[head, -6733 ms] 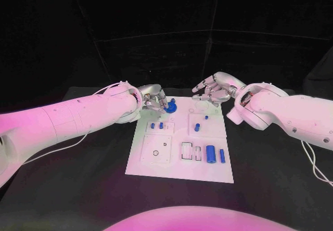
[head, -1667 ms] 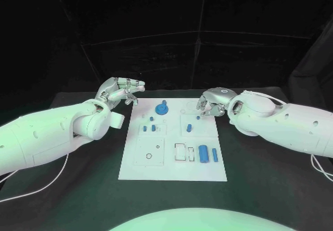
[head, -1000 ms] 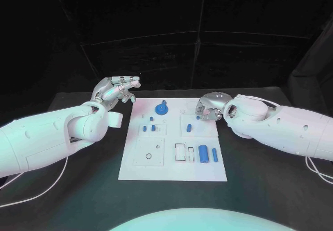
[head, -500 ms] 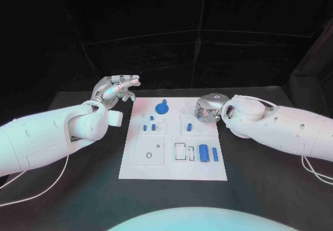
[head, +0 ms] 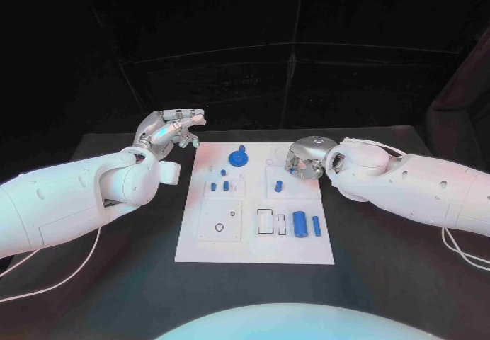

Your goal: Assemble the parts on the task board

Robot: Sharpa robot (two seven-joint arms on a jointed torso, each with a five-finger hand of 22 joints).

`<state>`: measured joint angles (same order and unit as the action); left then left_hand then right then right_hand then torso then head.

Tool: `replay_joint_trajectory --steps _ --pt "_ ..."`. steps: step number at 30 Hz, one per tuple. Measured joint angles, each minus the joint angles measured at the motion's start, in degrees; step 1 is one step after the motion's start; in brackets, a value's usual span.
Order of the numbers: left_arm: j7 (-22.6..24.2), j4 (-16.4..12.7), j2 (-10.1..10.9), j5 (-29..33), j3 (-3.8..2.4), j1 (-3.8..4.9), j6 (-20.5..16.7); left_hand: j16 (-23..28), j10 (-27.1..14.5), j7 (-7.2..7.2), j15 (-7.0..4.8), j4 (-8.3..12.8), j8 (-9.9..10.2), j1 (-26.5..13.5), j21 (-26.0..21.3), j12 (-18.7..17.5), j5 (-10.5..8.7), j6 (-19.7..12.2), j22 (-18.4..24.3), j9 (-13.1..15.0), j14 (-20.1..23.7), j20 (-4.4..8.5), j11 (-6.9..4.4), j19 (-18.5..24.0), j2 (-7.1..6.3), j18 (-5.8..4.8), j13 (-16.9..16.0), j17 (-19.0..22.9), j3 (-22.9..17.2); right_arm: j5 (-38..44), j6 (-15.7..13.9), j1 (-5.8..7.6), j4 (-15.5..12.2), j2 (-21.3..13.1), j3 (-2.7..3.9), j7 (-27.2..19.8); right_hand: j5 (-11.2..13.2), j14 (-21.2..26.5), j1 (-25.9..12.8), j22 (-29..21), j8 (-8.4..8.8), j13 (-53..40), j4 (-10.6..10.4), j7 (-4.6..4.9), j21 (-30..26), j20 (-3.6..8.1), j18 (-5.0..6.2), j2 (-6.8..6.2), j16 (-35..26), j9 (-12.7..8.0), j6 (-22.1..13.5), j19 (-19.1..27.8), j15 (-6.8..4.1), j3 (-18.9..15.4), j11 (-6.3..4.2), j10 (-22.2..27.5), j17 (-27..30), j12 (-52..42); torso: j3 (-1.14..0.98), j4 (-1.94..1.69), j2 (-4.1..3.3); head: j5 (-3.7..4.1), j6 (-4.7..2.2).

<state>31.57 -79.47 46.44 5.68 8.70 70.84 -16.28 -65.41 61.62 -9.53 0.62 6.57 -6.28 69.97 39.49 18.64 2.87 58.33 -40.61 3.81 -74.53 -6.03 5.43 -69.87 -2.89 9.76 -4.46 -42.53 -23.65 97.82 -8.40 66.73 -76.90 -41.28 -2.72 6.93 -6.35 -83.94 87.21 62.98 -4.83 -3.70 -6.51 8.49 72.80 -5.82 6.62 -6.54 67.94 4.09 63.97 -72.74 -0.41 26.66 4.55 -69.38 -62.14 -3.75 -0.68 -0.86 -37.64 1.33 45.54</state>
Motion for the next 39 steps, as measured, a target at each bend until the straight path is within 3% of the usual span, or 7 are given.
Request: replay_joint_trajectory --steps 9,19,26,28,33,39 --pt "-0.2 0.2 0.0 0.0 0.0 0.0 0.0 0.0 -0.2 -0.19 0.0 0.2 0.0 0.0 0.0 0.0 0.0 -0.2 0.1 0.0 0.0 0.0 0.2 0.0 0.0 -0.01 0.0 0.1 0.2 0.0 -2.2 -0.44 -0.7 -0.4 -0.23 0.6 1.0 0.0 -1.5 2.3 -0.29 -0.1 2.3 -0.06 1.7 0.09 0.02 0.1 0.0 0.1 0.9 -0.9 0.0 3.2 -0.25 -1.2 0.6 -0.1 -0.01 0.02 0.04 0.09 0.1" --pt "-0.4 0.4 0.1 0.1 0.0 0.0 0.1 0.2 -0.4 -0.39 0.21 0.2 0.0 0.2 -0.2 0.0 0.0 -0.4 0.2 0.0 0.2 -0.16 0.38 0.2 -0.22 -0.03 0.0 0.4 0.5 -0.1 -5.7 -0.5 -4.0 -2.6 -0.26 1.2 1.0 0.0 -1.9 3.0 -0.28 -0.1 2.9 -0.04 2.1 0.08 0.03 -0.23 0.3 0.1 1.0 -1.3 0.0 4.2 -0.25 -1.2 0.6 -0.1 0.01 0.02 0.09 0.14 0.08" --pt "-0.5 0.7 0.1 0.1 -0.01 0.0 0.2 0.2 -0.6 -0.39 0.21 0.3 0.0 0.2 -0.2 0.0 0.0 -0.4 0.2 0.0 0.2 -0.16 0.2 0.2 -0.22 -0.03 0.0 0.4 0.6 -0.7 -8.8 -0.49 -7.8 -4.8 -0.21 1.2 0.1 0.0 -2.9 3.5 -0.27 -0.1 4.2 -0.04 2.6 -0.12 0.03 -0.45 0.6 0.1 1.0 -1.5 0.0 5.4 -0.25 -1.2 0.6 -0.1 0.03 0.04 0.11 0.14 0.1" --pt "-0.5 0.7 0.1 0.1 -0.01 0.0 0.2 0.2 -0.8 -0.43 0.21 0.3 0.0 0.2 -0.4 0.2 0.0 -0.4 0.3 0.0 0.2 -0.16 0.33 0.2 -0.22 -0.04 0.0 0.4 0.6 -0.9 -9.5 -0.48 -9.1 -5.5 -0.16 1.1 -0.2 0.0 -3.1 3.7 -0.27 0.0 4.5 -0.04 2.8 -0.12 -0.88 -0.69 0.9 0.1 1.0 -1.5 0.0 5.7 -0.25 -1.2 0.6 -0.1 0.03 0.04 0.12 0.12 0.1" --pt "-0.6 0.7 0.1 0.1 -0.01 0.0 0.3 0.2 -1.0 -0.7 0.42 0.3 0.2 0.4 -0.4 0.2 0.0 -0.7 0.4 0.0 0.4 -0.16 0.61 0.2 -0.44 -0.04 0.0 0.7 1.0 -1.4 -10.8 -0.44 -12.6 -6.4 -0.03 1.1 -0.5 0.0 -3.1 3.8 -0.27 0.0 4.7 -0.04 2.8 -0.01 -0.88 -0.69 0.9 0.1 1.0 -1.6 0.0 5.9 -0.24 -1.2 0.5 -0.1 0.06 0.04 0.12 0.11 0.02" --pt "-0.7 0.8 0.1 0.1 -0.01 0.01 0.4 0.2 -1.0 -0.91 0.42 0.3 0.3 0.4 -0.4 0.2 0.0 -0.9 0.4 0.0 0.4 -0.16 0.61 0.2 -0.44 -0.05 0.0 0.8 1.0 -1.8 -11.8 -0.43 -17.5 -5.5 0.05 1.0 -0.7 0.0 -3.3 3.9 -0.27 0.0 4.9 -0.04 2.8 0.09 -0.87 -0.92 0.9 0.1 1.0 -1.7 0.0 6.2 -0.24 -1.2 0.5 -0.1 0.06 0.03 0.1 -0.9 0.09"
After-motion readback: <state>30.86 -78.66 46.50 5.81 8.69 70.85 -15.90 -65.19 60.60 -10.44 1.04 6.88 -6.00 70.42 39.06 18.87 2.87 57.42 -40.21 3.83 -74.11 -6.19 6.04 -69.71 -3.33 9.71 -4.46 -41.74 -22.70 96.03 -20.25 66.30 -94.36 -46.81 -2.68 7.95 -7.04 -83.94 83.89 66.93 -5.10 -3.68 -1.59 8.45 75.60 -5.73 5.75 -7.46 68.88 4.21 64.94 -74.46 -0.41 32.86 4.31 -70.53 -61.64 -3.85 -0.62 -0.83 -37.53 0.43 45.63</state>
